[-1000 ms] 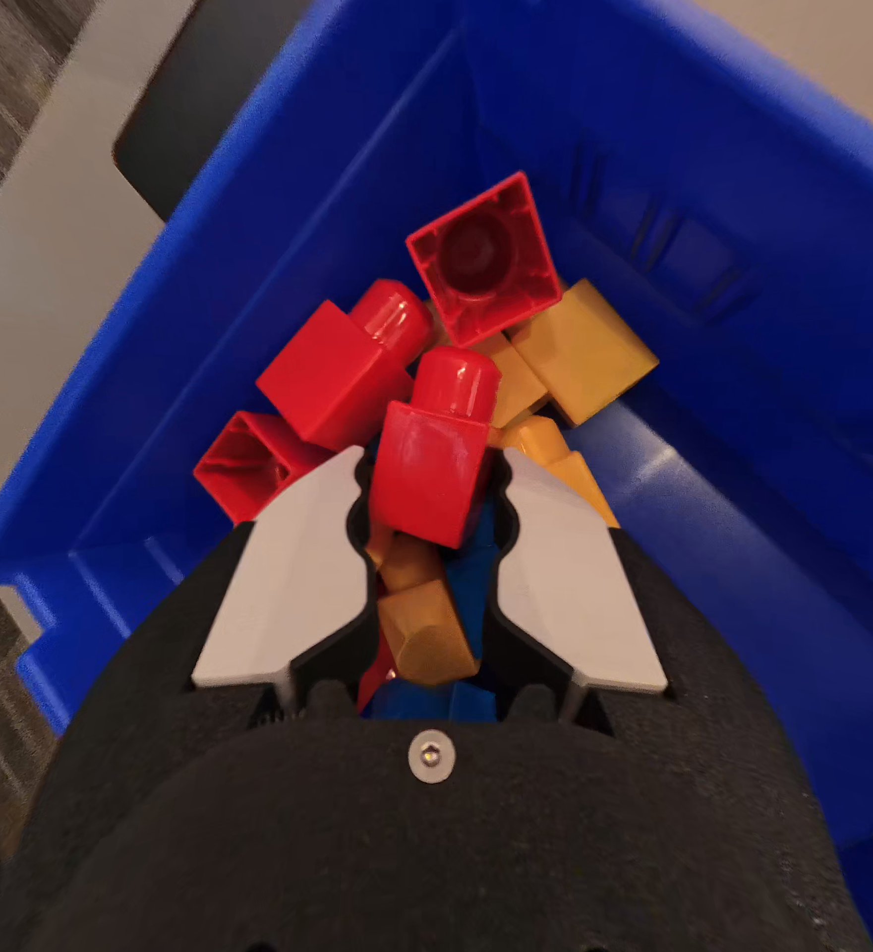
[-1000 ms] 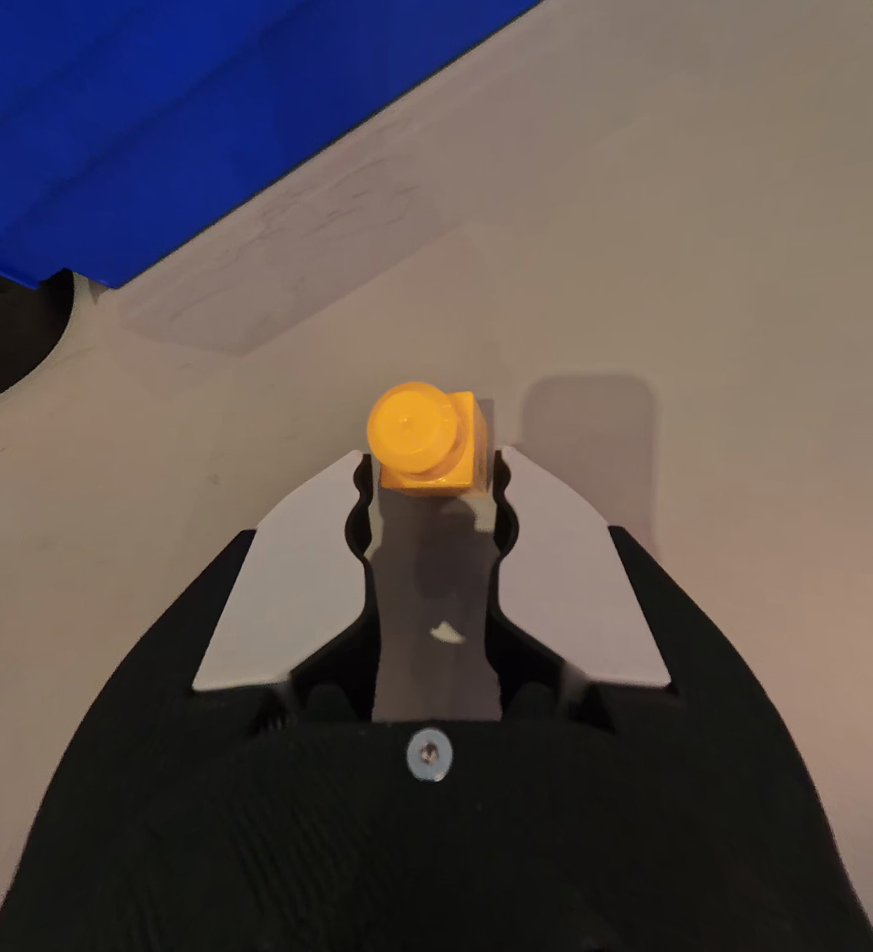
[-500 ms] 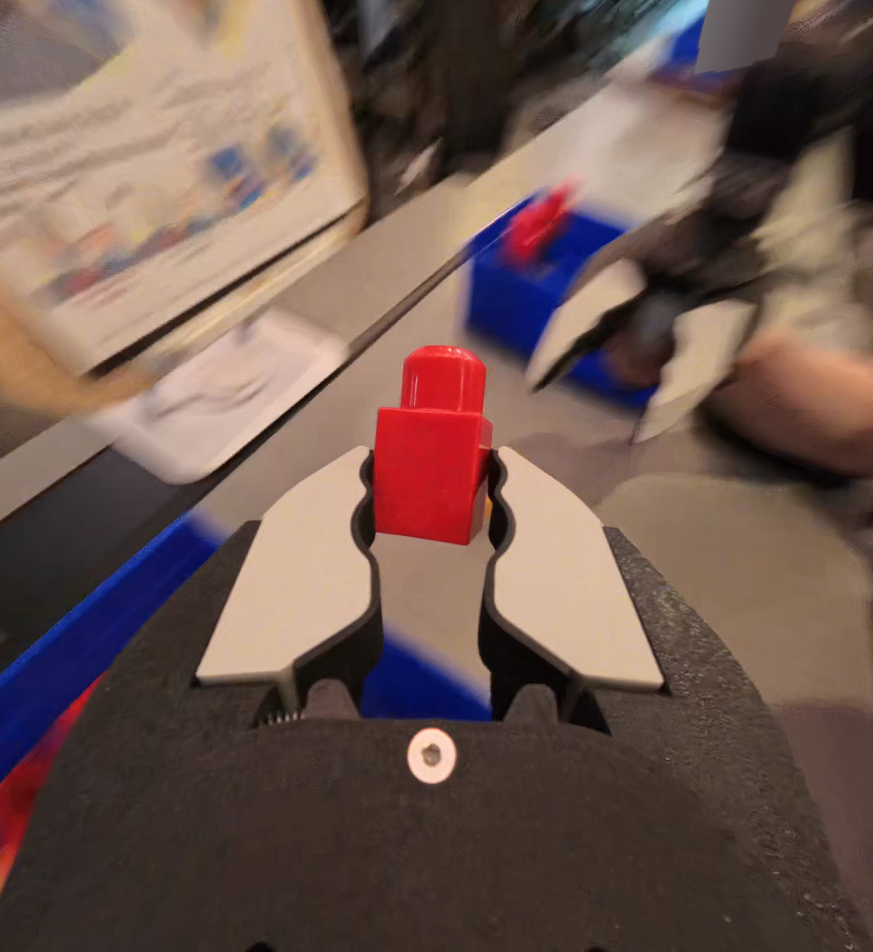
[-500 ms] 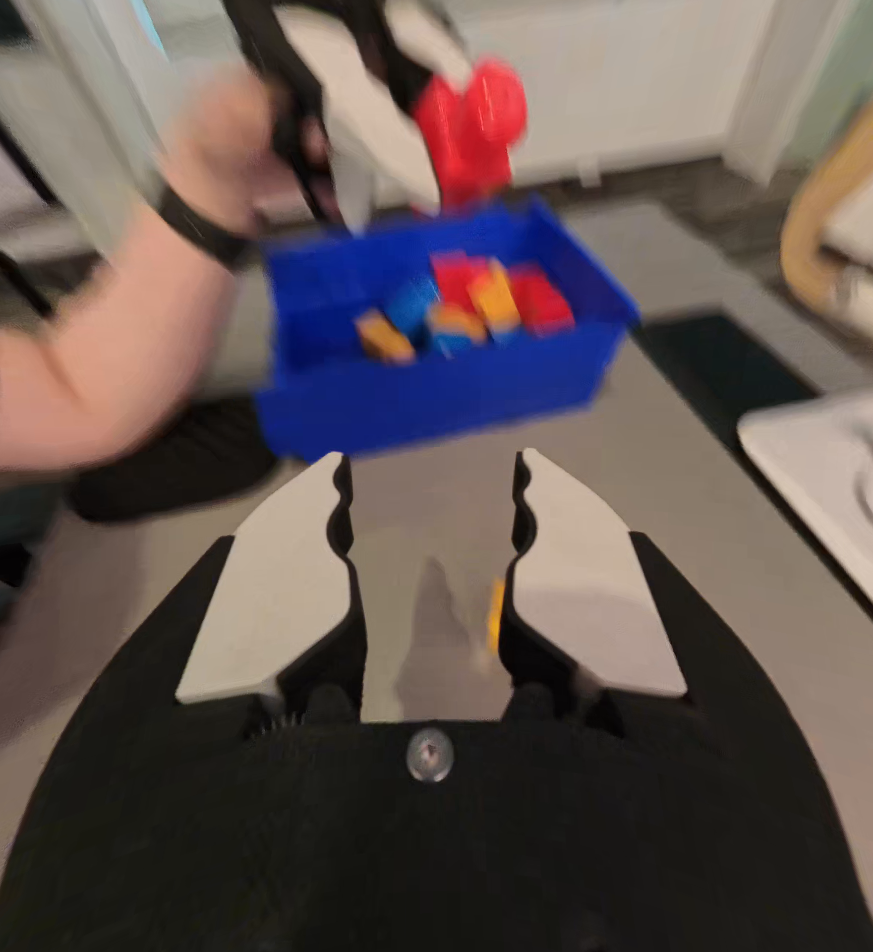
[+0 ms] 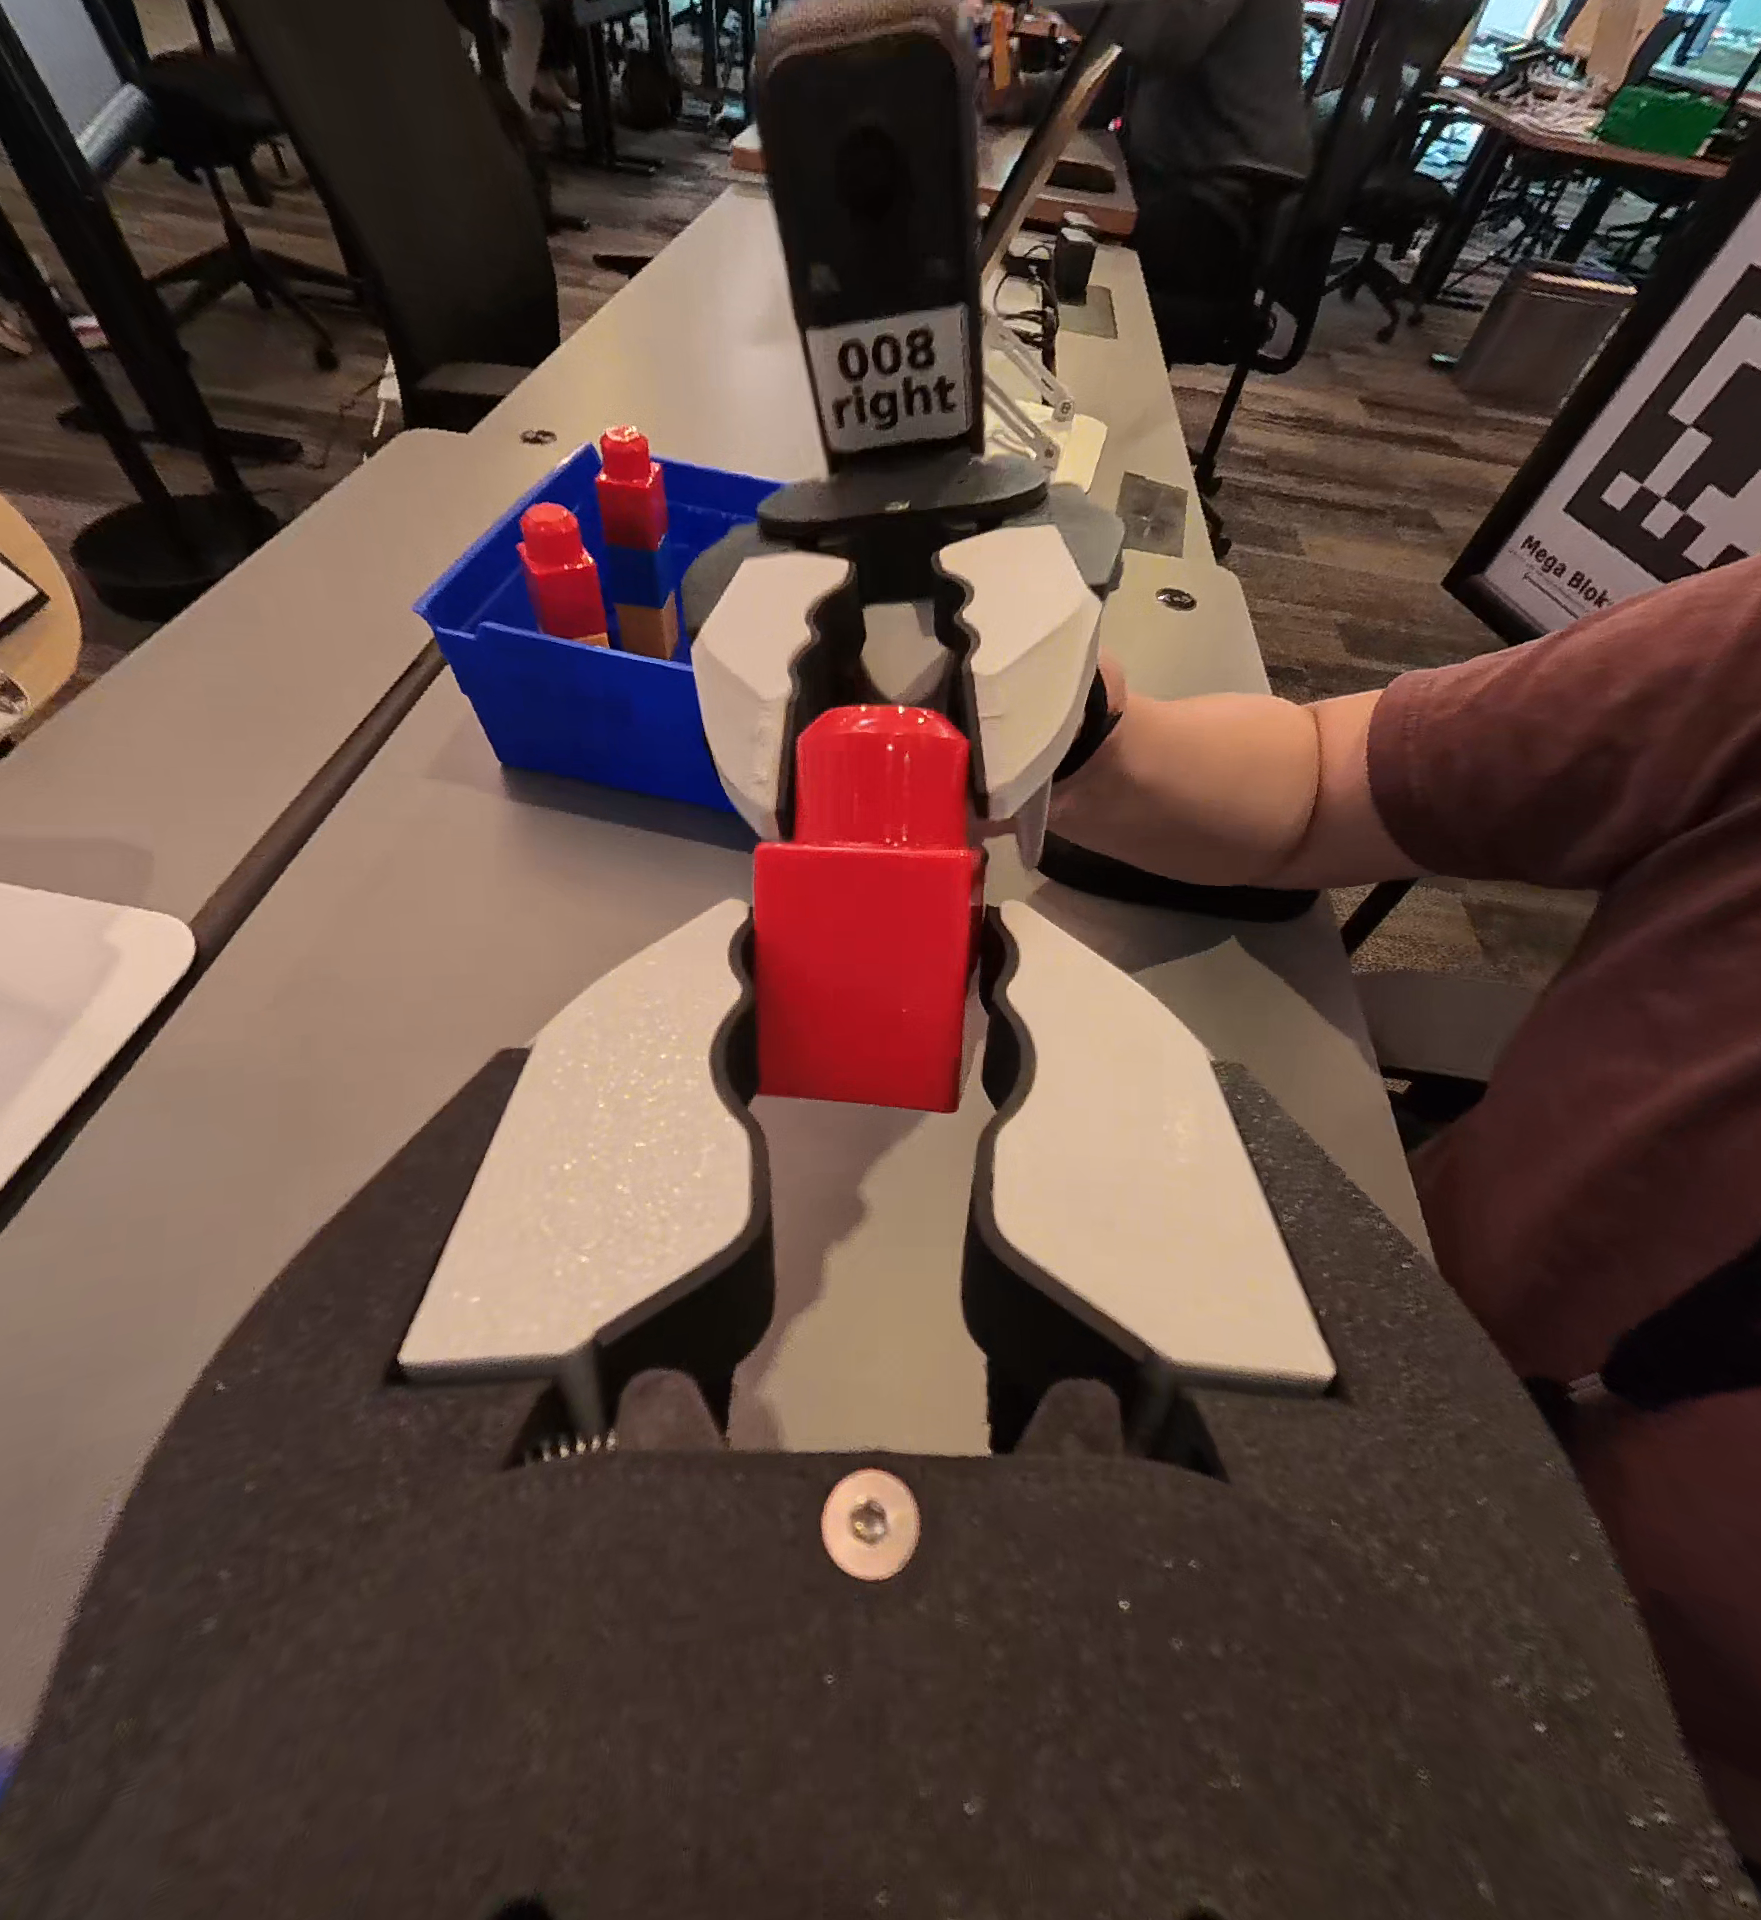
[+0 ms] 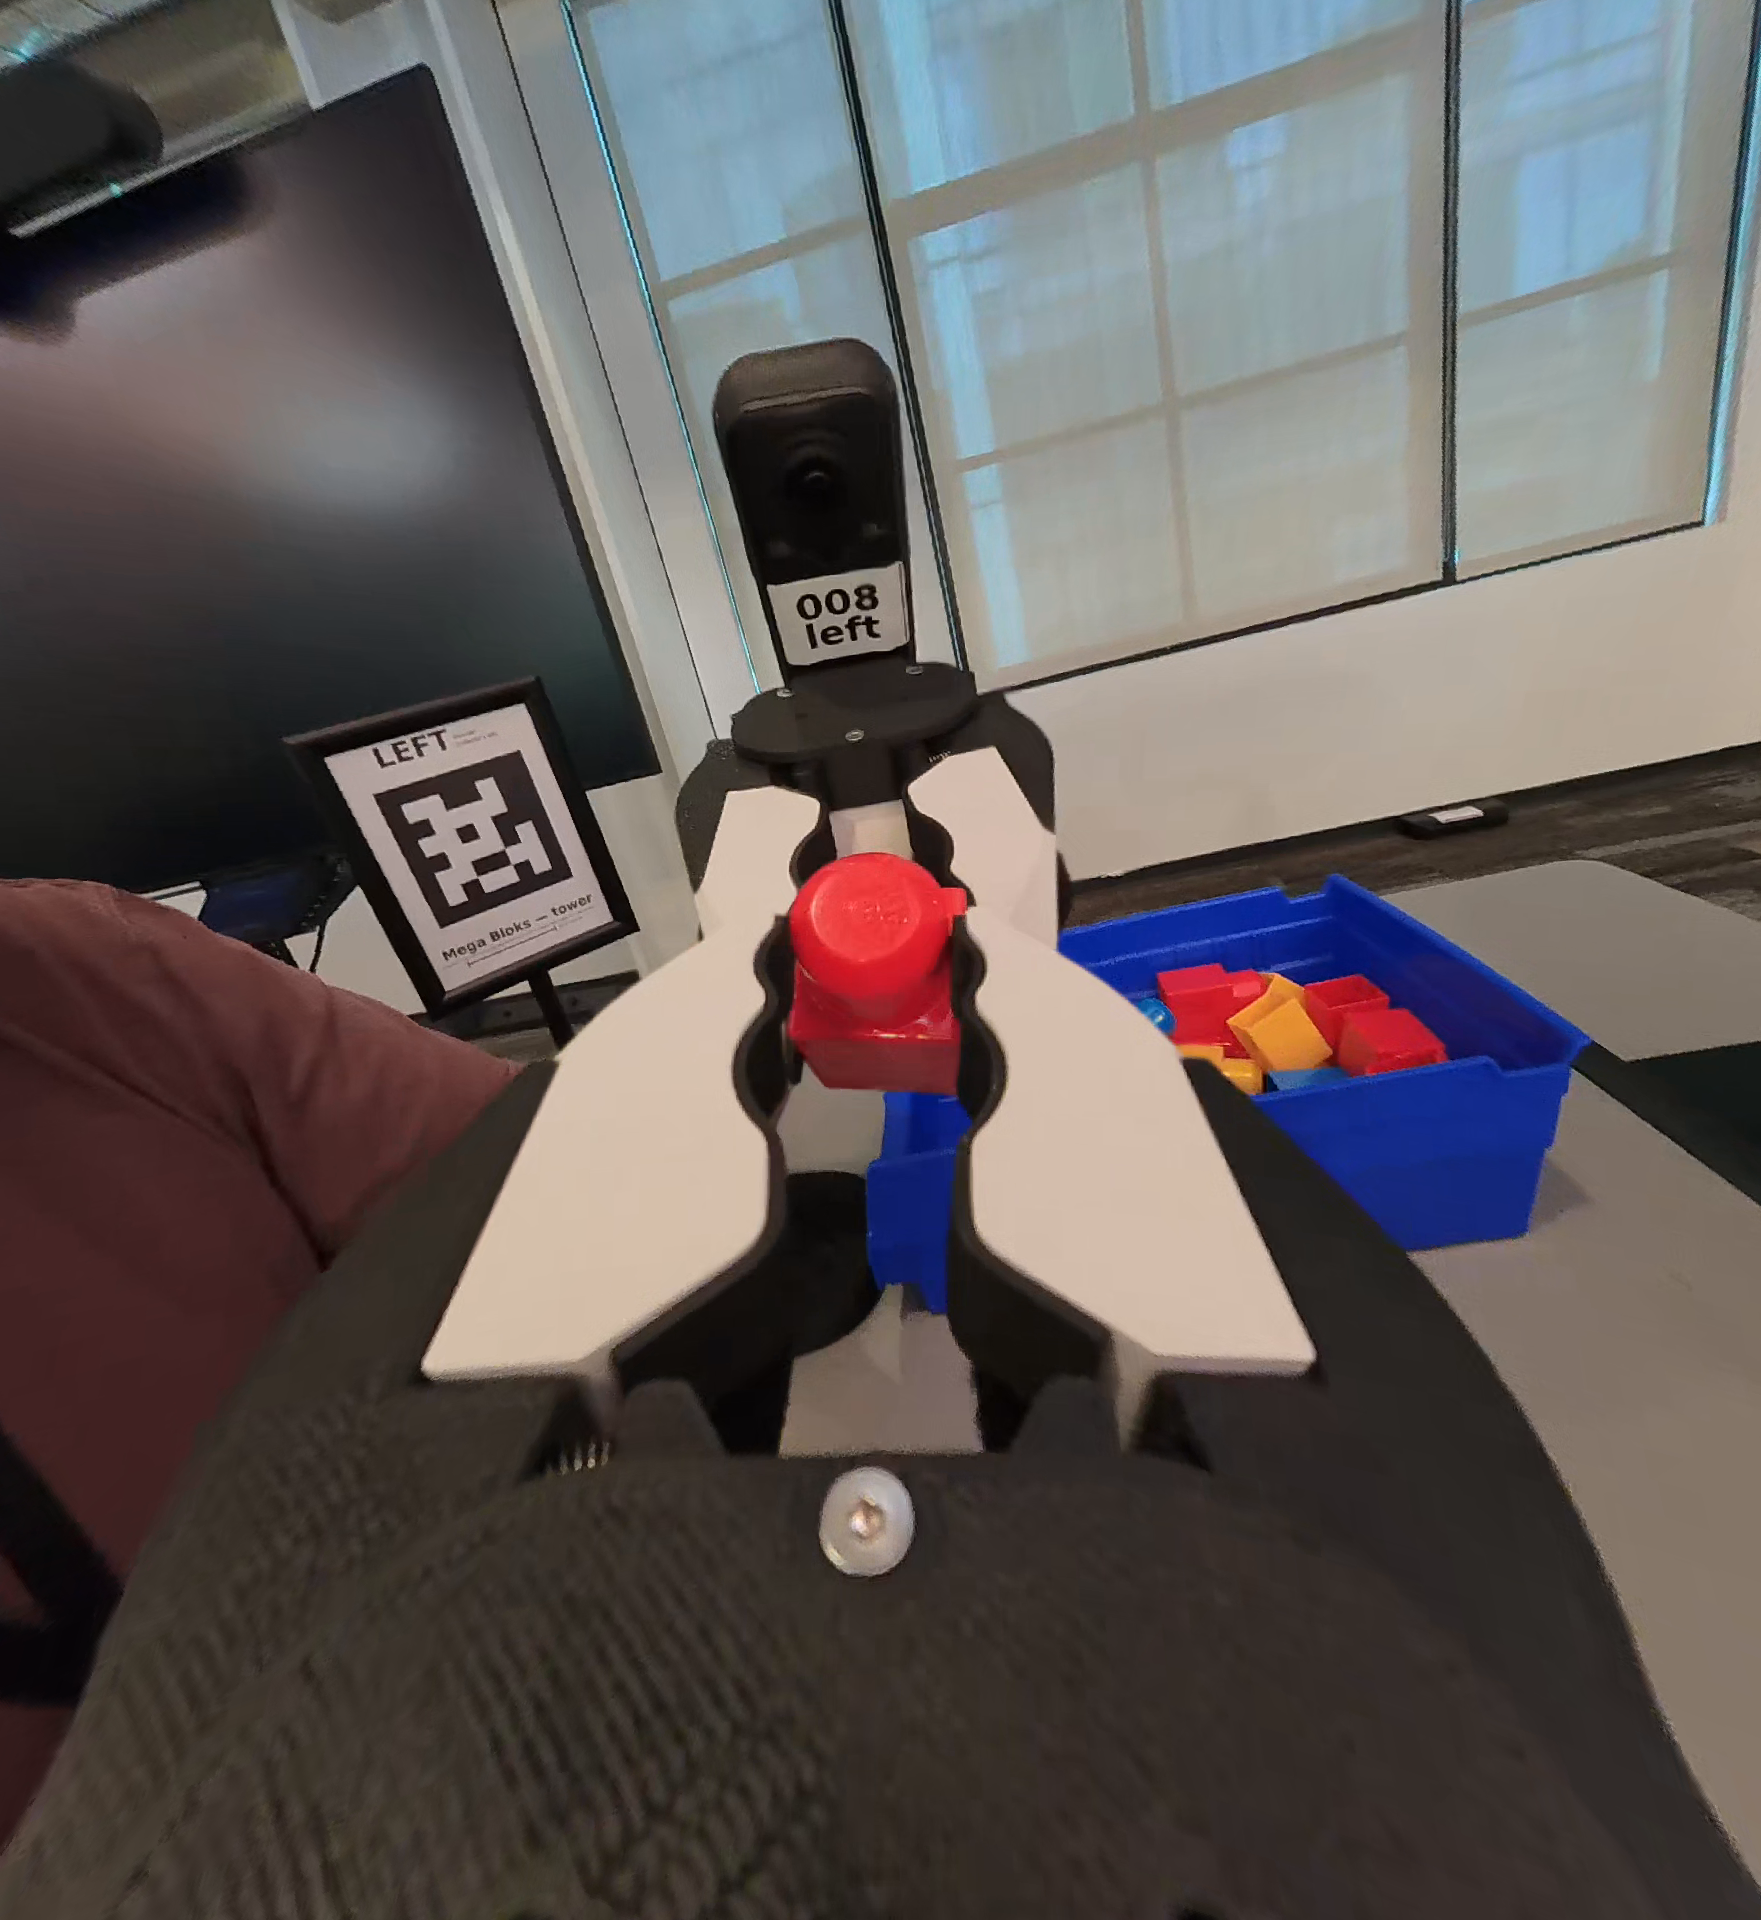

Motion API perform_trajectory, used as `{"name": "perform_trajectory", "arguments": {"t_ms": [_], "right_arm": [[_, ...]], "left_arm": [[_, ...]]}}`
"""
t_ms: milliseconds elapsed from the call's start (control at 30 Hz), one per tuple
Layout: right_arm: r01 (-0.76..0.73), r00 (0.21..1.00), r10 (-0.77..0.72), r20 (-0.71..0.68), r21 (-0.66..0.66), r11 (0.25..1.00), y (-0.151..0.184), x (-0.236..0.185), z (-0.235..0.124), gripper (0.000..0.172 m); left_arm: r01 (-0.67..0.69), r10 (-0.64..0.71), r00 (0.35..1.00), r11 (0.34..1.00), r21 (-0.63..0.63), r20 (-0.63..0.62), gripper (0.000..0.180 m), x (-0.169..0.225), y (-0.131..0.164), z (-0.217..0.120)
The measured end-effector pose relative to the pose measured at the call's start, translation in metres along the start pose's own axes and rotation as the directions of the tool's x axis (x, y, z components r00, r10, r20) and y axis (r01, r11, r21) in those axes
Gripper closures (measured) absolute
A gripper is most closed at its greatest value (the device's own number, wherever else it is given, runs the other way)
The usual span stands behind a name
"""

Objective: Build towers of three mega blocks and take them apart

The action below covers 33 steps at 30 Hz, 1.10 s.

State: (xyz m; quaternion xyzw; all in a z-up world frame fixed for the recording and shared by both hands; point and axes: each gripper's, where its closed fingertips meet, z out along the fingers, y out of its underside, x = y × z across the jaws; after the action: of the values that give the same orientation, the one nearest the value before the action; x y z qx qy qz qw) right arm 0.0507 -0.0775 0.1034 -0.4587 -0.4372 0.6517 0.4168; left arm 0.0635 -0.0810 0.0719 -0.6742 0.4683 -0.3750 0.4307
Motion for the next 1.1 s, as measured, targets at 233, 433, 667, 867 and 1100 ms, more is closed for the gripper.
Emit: {"name": "perform_trajectory", "arguments": {"t_ms": [233, 433, 667, 867, 1100], "right_arm": [[0.002, 0.884, -0.179, -0.432, -0.381, 0.925, 0.031, 0.082, -0.052, 0.143], [-0.287, 0.725, -0.220, -0.652, -0.577, 0.764, 0.114, 0.157, -0.106, 0.143], [-0.393, 0.703, -0.195, -0.684, -0.603, 0.695, 0.148, 0.170, -0.118, 0.143], [-0.401, 0.687, -0.229, -0.690, -0.622, 0.672, 0.156, 0.174, -0.122, 0.143], [-0.440, 0.686, -0.227, -0.691, -0.643, 0.627, 0.162, 0.171, -0.128, 0.139]], "left_arm": [[0.058, -0.032, 0.849, 0.998, -0.032, 0.527, 0.131, -0.103, 0.025, -0.086], [0.202, -0.116, 0.709, 0.978, -0.043, 0.696, 0.126, -0.178, 0.092, -0.136], [0.373, -0.150, 0.673, 0.915, -0.156, 0.725, 0.116, -0.215, 0.161, -0.114], [0.422, -0.061, 0.629, 0.864, -0.275, 0.775, 0.125, -0.229, 0.194, -0.105], [0.463, -0.054, 0.615, 0.832, -0.305, 0.787, 0.142, -0.228, 0.201, -0.104]]}}
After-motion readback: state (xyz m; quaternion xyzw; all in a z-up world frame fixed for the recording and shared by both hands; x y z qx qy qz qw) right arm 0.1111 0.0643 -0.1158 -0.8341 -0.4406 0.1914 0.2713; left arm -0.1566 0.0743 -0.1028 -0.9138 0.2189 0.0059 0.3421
